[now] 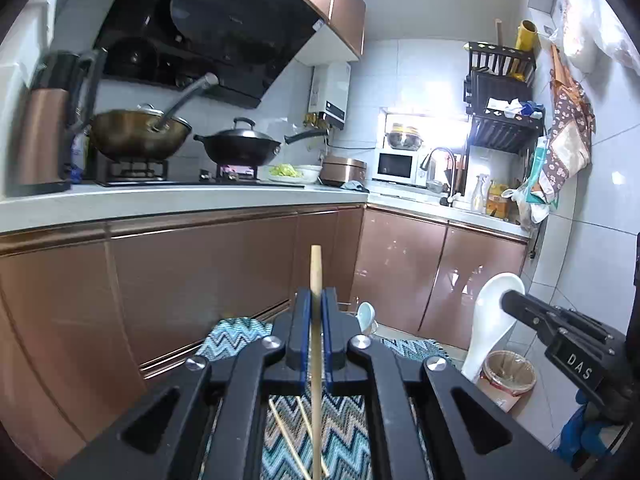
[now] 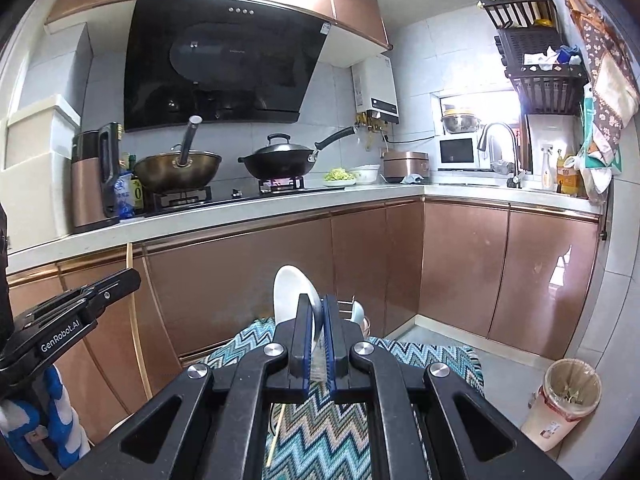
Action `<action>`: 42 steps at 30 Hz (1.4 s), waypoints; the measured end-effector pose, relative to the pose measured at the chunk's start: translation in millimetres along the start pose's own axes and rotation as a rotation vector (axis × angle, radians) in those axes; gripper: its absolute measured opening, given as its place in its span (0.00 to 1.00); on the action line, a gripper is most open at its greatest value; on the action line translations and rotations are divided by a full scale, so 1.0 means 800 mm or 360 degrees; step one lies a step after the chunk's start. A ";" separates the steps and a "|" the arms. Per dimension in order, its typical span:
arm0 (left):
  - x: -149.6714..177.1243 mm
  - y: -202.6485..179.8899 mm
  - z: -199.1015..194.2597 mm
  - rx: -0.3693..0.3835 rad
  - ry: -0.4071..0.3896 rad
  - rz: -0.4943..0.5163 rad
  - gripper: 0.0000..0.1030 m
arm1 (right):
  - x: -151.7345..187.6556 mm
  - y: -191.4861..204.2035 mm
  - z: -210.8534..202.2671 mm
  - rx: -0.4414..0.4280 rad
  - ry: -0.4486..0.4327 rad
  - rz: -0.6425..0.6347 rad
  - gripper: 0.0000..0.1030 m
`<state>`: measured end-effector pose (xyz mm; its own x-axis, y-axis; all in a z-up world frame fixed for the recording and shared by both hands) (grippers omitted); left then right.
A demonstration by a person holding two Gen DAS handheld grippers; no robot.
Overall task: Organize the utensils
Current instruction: 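Lift the white spoon into the holder with the right tool while the left tool inserts the chopstick, then open both tools and pull them back from the holder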
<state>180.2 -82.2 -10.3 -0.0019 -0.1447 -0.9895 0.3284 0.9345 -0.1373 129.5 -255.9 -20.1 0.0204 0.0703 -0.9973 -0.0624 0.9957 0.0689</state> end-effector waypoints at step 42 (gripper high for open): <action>0.135 0.046 0.363 -0.0225 -0.0090 -0.0256 0.41 | 0.138 -0.081 0.279 0.0132 0.0023 -0.0034 0.31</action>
<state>466.3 -158.1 -108.6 0.0110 -0.3097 -0.9508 0.1922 0.9338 -0.3019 358.1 -299.1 -128.9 0.0062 0.0488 -0.9988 0.0209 0.9986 0.0489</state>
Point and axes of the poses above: each gripper's, at about its wrist camera, not at the fingertips, and z roughly the way its jaws point, y to its left, x to its underside, the point moved 7 cm from there along z, roughly the way its jaws point, and after that the axes turned 15 degrees about -y, right-handed, at the moved point
